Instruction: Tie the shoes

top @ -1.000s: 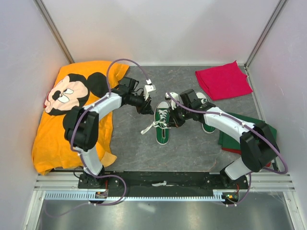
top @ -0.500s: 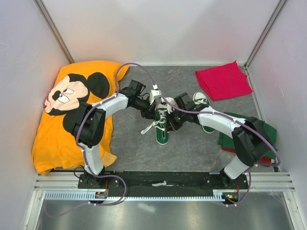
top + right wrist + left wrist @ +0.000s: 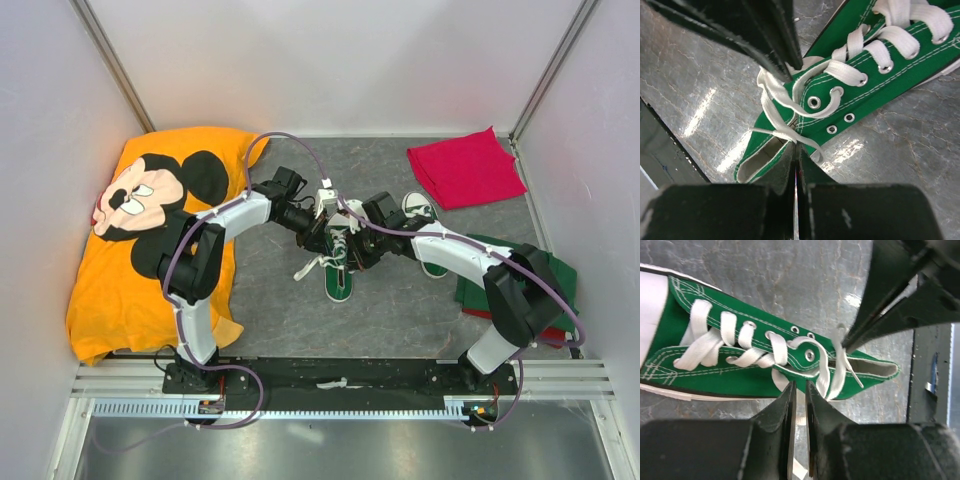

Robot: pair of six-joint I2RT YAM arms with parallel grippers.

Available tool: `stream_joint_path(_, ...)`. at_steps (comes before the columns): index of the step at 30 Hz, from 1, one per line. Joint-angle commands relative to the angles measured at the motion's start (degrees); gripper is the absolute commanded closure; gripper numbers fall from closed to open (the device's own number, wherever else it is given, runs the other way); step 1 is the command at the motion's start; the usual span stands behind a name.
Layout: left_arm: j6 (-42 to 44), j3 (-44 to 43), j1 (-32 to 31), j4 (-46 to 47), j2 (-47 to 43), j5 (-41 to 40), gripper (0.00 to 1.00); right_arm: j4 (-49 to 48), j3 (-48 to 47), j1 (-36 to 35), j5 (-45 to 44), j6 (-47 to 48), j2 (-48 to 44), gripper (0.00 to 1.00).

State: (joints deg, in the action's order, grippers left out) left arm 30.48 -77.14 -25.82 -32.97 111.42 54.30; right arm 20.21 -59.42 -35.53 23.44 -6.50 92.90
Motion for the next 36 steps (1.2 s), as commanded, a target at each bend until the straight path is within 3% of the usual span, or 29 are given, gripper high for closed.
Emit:
stream_joint_path(1,1.1,-2.2,0.5,-2.7,0.6,4.2,0.81,-3.7,-2.7,-0.2,-2.5,-2.9,0.0,1.0)
stream_joint_path(9,-1.4,-3.2,1.7,-3.7,1.9,5.7,0.79,-4.6,-2.4,-2.3,-5.0,-3.0,0.1,1.0)
stream_joint_path(15,-1.0,-2.5,1.7,-3.9,0.7,6.2,0.69,-2.6,-1.1,-2.4,-5.3,-1.3,-2.5,1.0)
stream_joint_path(36,-2.0,-3.3,2.4,-3.9,1.0,10.9,0.57,-1.3,3.3,-1.5,-5.5,-0.7,-7.8,1.0)
